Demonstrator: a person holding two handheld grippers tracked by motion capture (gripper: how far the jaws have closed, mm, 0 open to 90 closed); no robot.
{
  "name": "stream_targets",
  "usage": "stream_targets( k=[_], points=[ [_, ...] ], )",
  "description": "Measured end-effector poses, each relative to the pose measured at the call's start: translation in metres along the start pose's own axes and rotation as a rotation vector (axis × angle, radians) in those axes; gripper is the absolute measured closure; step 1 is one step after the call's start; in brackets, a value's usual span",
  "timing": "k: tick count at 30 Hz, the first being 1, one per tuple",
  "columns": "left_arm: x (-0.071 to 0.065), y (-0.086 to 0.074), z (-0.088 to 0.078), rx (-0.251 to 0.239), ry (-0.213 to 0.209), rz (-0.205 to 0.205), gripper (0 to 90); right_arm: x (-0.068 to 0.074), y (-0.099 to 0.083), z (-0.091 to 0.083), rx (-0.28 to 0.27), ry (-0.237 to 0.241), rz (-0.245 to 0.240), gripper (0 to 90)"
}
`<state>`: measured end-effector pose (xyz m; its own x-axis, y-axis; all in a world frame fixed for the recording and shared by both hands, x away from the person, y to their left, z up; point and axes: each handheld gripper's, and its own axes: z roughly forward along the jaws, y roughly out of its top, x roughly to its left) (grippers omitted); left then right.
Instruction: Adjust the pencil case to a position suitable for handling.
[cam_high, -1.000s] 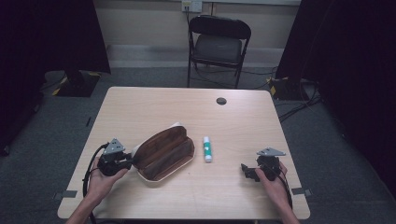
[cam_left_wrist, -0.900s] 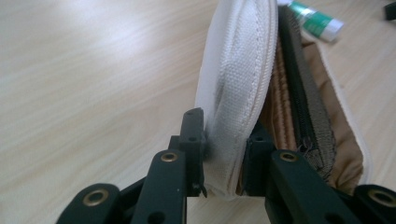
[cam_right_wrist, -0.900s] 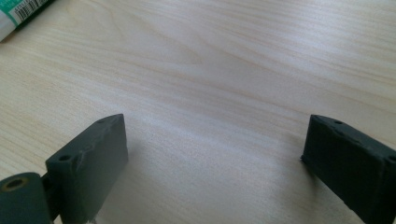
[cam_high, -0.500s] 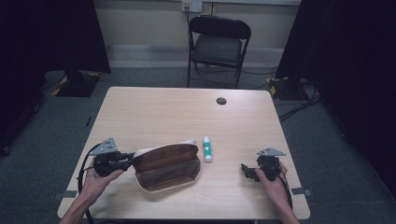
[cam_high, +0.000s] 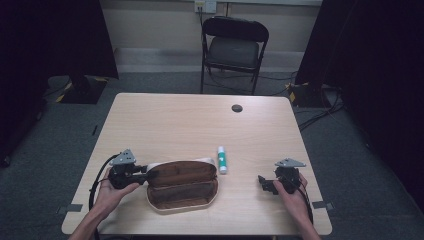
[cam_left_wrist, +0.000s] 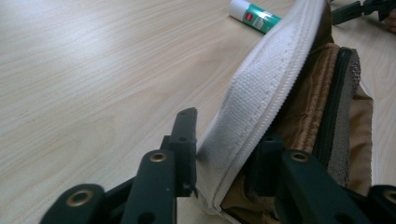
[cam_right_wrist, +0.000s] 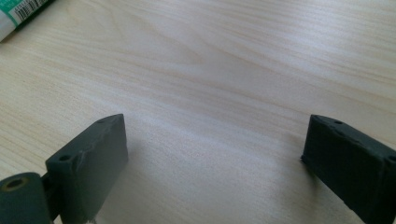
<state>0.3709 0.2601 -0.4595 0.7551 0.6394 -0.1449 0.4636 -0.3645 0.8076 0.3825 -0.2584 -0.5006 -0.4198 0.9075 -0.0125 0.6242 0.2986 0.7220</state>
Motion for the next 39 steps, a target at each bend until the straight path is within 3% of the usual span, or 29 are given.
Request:
stream_targets(
  k=[7, 12, 18, 20, 23, 25, 32, 35, 39],
  points=[
    [0.005, -0.002, -0.002, 0.0, 0.033, -0.032, 45.7, 0.0, 0.0, 0.0, 0.0, 0.0, 0.0, 5.5],
    [0.006, -0.004, -0.003, 0.025, 0.003, -0.036, 30.2, 0.0, 0.0, 0.0, 0.0, 0.0, 0.0, 5.5],
    [0.01, -0.006, -0.007, 0.042, 0.004, -0.044, 20.0, 0.0, 0.0, 0.0, 0.0, 0.0, 0.0, 5.6],
    [0.013, -0.009, -0.009, 0.048, -0.02, -0.045, 17.2, 0.0, 0.0, 0.0, 0.0, 0.0, 0.0, 5.6],
    [0.019, -0.014, -0.013, 0.106, -0.049, -0.022, 16.8, 0.0, 0.0, 0.0, 0.0, 0.0, 0.0, 5.6],
    [0.023, -0.017, -0.015, 0.109, -0.072, -0.026, 17.3, 0.0, 0.0, 0.0, 0.0, 0.0, 0.0, 5.6],
    [0.032, -0.025, -0.015, 0.147, -0.066, -0.035, 19.2, 0.0, 0.0, 0.0, 0.0, 0.0, 0.0, 5.5],
    [0.038, -0.029, -0.016, 0.164, -0.03, -0.045, 19.3, 0.0, 0.0, 0.0, 0.0, 0.0, 0.0, 5.6],
    [0.048, -0.035, -0.014, 0.18, 0.051, -0.087, 18.6, 0.0, 0.0, 0.0, 0.0, 0.0, 0.0, 5.5]
  ],
)
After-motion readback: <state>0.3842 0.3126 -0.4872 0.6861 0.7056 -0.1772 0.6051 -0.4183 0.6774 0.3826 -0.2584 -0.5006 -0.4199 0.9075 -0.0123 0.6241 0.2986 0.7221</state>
